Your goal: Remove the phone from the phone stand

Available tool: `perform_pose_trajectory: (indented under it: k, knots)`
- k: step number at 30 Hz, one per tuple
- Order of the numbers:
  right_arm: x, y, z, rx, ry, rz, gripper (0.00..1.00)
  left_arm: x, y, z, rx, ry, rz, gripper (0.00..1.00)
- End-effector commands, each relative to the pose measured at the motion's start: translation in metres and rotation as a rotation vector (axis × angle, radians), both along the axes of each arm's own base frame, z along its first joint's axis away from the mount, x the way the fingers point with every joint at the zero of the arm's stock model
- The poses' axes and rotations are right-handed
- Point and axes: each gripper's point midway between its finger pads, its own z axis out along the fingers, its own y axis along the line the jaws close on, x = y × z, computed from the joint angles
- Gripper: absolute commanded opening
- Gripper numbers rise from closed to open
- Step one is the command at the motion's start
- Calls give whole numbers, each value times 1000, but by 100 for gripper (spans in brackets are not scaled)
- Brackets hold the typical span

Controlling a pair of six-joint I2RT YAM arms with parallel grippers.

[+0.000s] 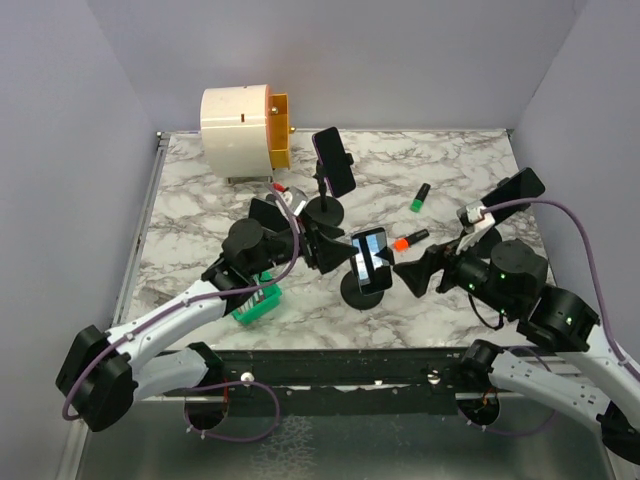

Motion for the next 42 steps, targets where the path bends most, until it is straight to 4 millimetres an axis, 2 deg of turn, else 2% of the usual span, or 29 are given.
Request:
perform_pose_trajectory:
  k: [1,2,3,8,11,14,18,21,25,29,31,36,42]
  knots:
    - [12,-29,16,-88,-72,-114,97,2,18,34,-17,-108,83,83]
    - [17,-32,22,-88,-85,-149,98,2,23,40,-13,-122,104,94]
    - [23,-37,25,-95,-92,-194,98,4,27,44,-4,-131,133,98]
    - [51,-50,42,-31,-79,-435,100,38,67,49,50,-55,437,99]
    - [60,-42,46,-5,-60,-461,100,53,96,43,67,-9,621,99]
    - [64,-27,47,-12,-40,-420,100,55,108,40,95,-17,673,99]
    - [56,4,52,-18,-111,-209,100,50,106,31,114,-42,642,99]
    - [53,15,58,-1,-132,-141,100,44,102,23,98,-50,604,99]
    - [55,24,47,-108,-30,-117,100,43,104,15,91,-37,609,99]
    - [56,21,20,-235,97,-151,98,44,107,11,111,-38,622,99]
    - [56,22,14,-255,114,-158,98,44,109,11,113,-41,632,99]
    - [49,33,6,-296,122,-164,98,42,111,11,114,-59,633,99]
    - [34,57,7,-354,103,-139,100,42,112,11,121,-64,636,99]
